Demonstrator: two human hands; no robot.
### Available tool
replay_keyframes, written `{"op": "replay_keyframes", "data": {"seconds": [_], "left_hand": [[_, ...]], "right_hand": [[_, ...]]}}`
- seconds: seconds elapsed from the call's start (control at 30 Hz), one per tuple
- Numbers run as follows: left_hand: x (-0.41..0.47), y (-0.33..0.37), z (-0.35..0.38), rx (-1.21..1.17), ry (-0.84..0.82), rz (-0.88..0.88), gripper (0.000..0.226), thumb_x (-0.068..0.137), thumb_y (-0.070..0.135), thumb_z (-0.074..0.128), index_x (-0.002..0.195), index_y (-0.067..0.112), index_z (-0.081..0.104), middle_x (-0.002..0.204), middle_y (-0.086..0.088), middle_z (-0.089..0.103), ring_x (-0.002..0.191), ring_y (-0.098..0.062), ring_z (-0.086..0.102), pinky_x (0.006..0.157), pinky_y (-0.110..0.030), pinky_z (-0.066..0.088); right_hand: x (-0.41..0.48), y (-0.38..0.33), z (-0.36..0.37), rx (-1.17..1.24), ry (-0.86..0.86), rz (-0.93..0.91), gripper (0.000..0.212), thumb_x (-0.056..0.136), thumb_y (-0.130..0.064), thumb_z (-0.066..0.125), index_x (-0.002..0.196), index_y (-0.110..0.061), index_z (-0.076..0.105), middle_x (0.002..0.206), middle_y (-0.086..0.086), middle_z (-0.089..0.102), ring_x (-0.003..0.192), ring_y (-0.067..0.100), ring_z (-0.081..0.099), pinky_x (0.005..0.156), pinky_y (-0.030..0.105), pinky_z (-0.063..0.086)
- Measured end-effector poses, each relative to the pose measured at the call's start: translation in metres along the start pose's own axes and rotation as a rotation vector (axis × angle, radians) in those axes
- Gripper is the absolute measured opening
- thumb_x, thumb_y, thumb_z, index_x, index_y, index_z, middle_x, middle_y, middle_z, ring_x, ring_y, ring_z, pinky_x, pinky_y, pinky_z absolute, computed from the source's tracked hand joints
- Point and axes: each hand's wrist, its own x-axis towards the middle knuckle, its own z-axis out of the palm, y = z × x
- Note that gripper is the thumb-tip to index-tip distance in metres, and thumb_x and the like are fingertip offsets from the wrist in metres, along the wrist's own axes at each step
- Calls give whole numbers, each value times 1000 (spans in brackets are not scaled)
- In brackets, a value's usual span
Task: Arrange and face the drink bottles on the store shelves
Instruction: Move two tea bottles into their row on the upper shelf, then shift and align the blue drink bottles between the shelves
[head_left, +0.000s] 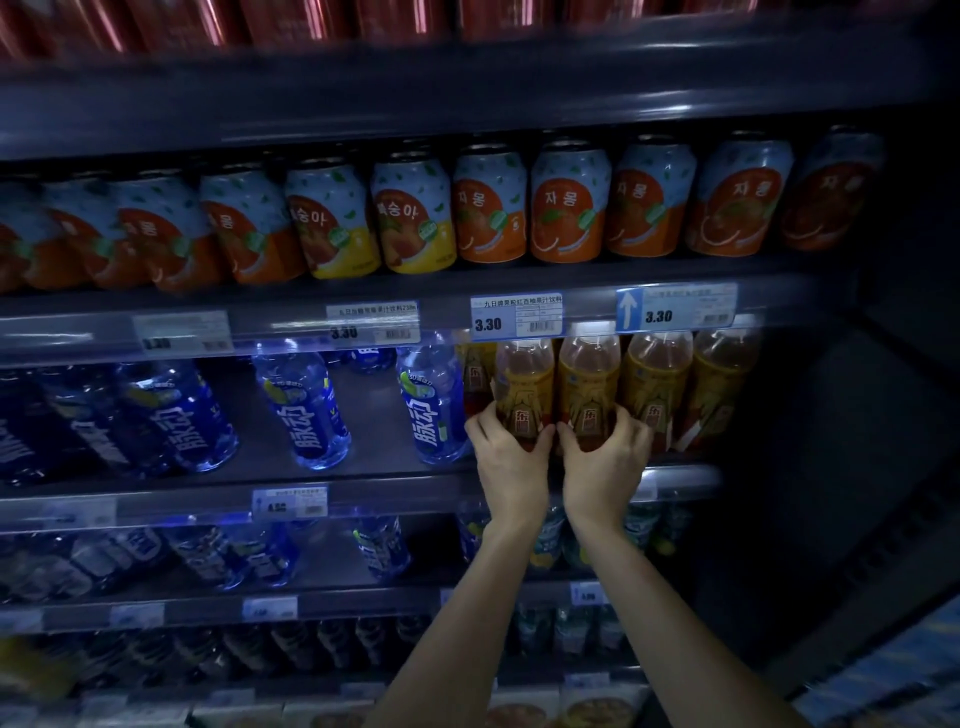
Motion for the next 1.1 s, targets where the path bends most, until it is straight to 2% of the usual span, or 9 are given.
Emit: {"op": "replay_keyframes", "data": {"seconds": [0.3, 0.5, 0.67, 0.77, 0.83, 0.9, 0.97, 1.1], "left_hand": [[-4, -2, -8, -7, -49, -8, 78, 76, 33, 78, 136, 9, 34, 133, -6, 36, 123, -19, 42, 100, -28, 38], [-8, -14, -37, -26, -22, 31, 71, 78, 35, 76, 134, 12, 38, 123, 4, 40, 113, -4, 44, 88, -3, 32], [-3, -28, -81, -20, 30, 81, 56, 84, 28, 70, 130, 12, 43, 116, 3, 48, 103, -2, 47, 85, -8, 35], [9, -44, -116, -21, 69, 91, 47, 86, 22, 67, 128, 12, 47, 113, 2, 52, 99, -2, 48, 80, -2, 34], [20, -57, -143, -33, 93, 70, 45, 88, 21, 66, 128, 12, 47, 116, 2, 52, 102, -3, 49, 82, -5, 35], [31, -72, -173, -31, 118, 59, 44, 89, 21, 64, 128, 13, 46, 118, 2, 50, 107, -6, 49, 86, -14, 40], [45, -90, -204, -36, 144, 53, 43, 90, 20, 63, 129, 14, 44, 120, 3, 47, 109, -8, 48, 87, -18, 43], [80, -129, -260, -6, 168, -14, 46, 92, 23, 60, 133, 15, 41, 129, 2, 44, 117, -9, 45, 88, -14, 37]], "right_hand": [[-8, -2, -3, 11, 5, 3, 66, 78, -35, 78, 127, -3, 48, 123, 13, 49, 117, 32, 48, 92, 47, 48], [-31, -18, -3, 0, 46, -39, 64, 80, -40, 75, 127, -7, 48, 126, 13, 50, 120, 30, 48, 95, 48, 46], [-63, -39, 10, 72, -21, -60, 58, 83, -36, 72, 128, -7, 47, 127, 11, 50, 121, 27, 48, 96, 47, 46], [-90, -57, 27, 137, -74, -89, 52, 85, -35, 70, 125, -10, 50, 124, 8, 53, 119, 24, 51, 95, 36, 46], [-111, -73, 41, 165, -89, -115, 47, 85, -32, 71, 122, -11, 51, 114, 1, 54, 105, 18, 55, 87, 30, 47], [-133, -91, 60, 186, -112, -122, 44, 85, -28, 72, 120, -10, 53, 110, -1, 54, 99, 15, 55, 83, 28, 47], [-155, -111, 81, 194, -132, -126, 42, 85, -26, 73, 118, -8, 54, 109, 0, 54, 99, 17, 55, 83, 23, 42], [-191, -149, 125, 203, -162, -94, 45, 85, -26, 72, 122, -7, 53, 113, 1, 53, 103, 17, 54, 83, 22, 41]]}}
